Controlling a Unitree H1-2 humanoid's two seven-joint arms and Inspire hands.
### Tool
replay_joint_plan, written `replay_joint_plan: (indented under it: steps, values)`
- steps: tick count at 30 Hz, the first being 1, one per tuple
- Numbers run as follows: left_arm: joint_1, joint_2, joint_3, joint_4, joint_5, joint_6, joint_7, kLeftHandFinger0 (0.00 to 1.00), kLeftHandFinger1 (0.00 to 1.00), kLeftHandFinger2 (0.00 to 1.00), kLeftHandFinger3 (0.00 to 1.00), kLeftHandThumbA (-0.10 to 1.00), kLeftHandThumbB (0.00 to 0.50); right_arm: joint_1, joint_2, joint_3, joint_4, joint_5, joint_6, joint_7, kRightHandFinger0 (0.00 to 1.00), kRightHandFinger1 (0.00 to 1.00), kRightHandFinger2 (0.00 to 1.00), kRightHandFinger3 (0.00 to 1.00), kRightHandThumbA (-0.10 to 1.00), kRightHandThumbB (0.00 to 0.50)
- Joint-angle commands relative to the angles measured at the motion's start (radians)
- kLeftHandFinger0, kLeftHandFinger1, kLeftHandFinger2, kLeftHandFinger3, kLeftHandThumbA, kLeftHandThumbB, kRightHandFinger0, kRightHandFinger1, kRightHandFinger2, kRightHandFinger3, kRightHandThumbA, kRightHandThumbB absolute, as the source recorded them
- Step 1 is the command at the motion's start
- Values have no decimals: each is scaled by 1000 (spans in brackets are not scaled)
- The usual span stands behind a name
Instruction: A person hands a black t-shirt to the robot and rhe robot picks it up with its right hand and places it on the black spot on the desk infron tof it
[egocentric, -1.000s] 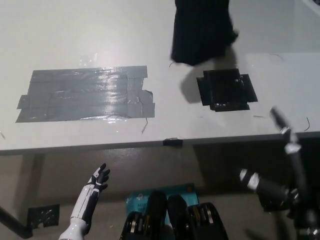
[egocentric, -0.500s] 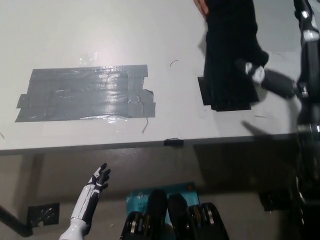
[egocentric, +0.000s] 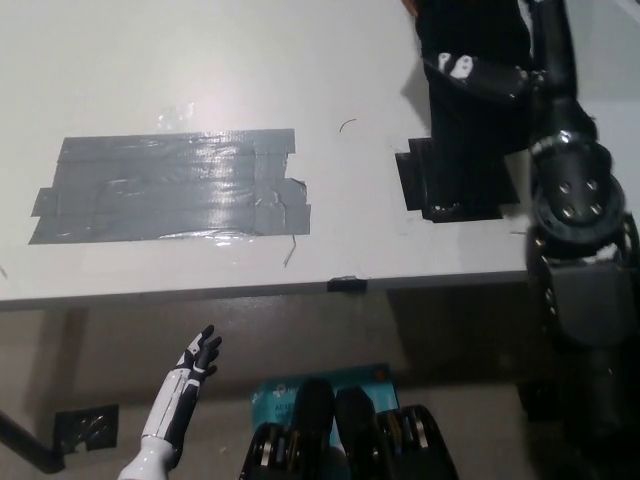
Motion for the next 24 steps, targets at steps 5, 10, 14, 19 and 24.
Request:
replay_joint_plan:
  steps: [5,10,14,19,24]
  values:
    - [-16,7,-5,-20,0,-35,-9,1000,1000,1000,1000,1000,500,-126,-4,78,131,-58,68,-29,1000,1000,1000,1000,928,500]
    - [-12,9,-4,-35,2,-21,-10,1000,1000,1000,1000,1000,495,-176,-42,171,318,-190,159,-144,180,311,479,710,-73,321]
    - [-22,13,-5,-31,7,-27,-10,1000,1000,1000,1000,1000,500,-161,-58,197,363,-213,147,-200,0,197,665,606,-100,262]
    - [-26,12,-8,-21,16,-43,-4,1000,1000,1000,1000,1000,499,-131,-76,215,313,-239,159,-224,16,502,832,902,-100,240]
    - [-21,13,-8,-31,13,-31,-9,1000,1000,1000,1000,1000,500,-113,-82,212,254,-257,128,-267,69,550,871,1000,-100,211]
